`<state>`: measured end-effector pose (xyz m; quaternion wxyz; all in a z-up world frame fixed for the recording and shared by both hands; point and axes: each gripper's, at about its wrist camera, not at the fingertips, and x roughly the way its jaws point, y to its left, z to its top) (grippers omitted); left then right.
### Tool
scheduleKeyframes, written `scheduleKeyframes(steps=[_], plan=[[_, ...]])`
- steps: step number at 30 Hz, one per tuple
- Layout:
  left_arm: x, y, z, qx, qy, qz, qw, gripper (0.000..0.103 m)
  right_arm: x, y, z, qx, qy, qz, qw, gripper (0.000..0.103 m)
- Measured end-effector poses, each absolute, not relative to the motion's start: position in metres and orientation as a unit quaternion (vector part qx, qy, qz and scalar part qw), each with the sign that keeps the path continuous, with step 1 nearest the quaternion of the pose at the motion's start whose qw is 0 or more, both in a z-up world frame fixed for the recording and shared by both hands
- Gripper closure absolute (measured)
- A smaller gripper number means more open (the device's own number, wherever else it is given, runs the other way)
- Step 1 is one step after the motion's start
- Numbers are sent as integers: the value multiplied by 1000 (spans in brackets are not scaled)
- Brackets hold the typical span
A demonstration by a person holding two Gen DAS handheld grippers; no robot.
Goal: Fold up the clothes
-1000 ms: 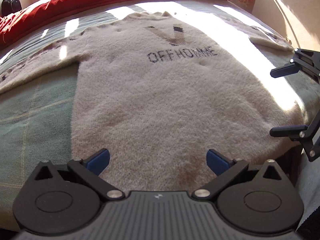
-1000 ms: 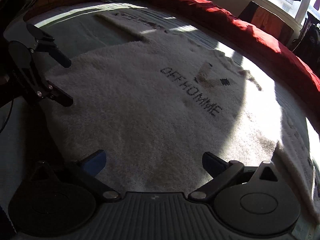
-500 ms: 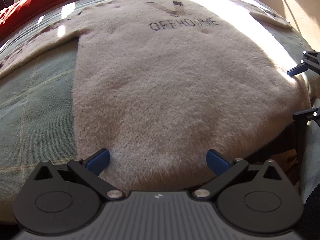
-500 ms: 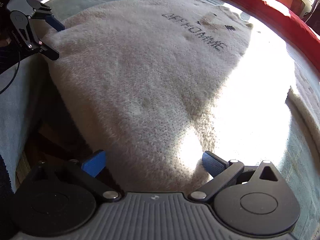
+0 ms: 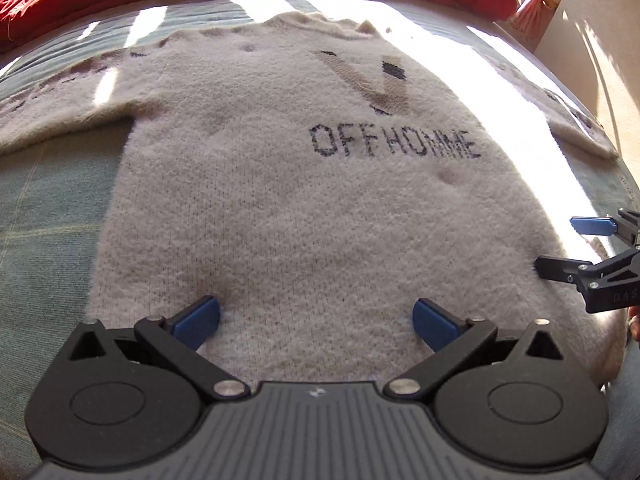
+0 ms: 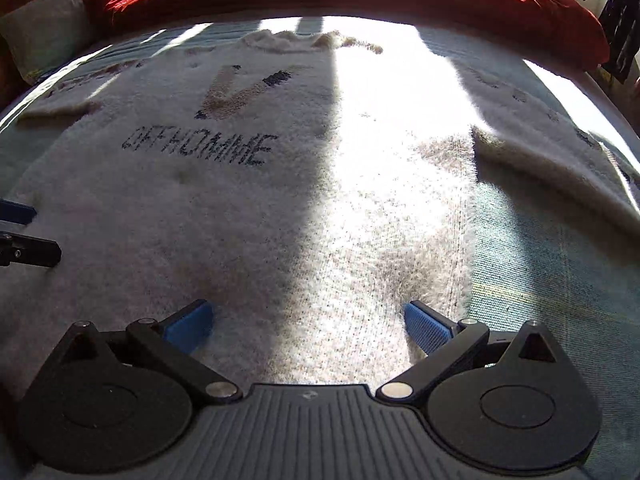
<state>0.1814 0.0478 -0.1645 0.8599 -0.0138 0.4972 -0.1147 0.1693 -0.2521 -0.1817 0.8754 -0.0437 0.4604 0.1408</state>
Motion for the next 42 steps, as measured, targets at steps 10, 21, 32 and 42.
scheduleKeyframes(steps=[10,21,32,42], plan=[[187,48,-166,-31,509,-96,855,1,168,-252,-182,-40,452,140,880,0],[147,35,-154,30,522,-82,849,1,129,-259,-172,-32,475,124,870,0],[109,28,-158,47,538,-82,838,1,118,-259,-175,-26,476,115,871,0],[140,10,-138,36,524,-98,845,1,117,-263,-179,-16,471,121,873,0]])
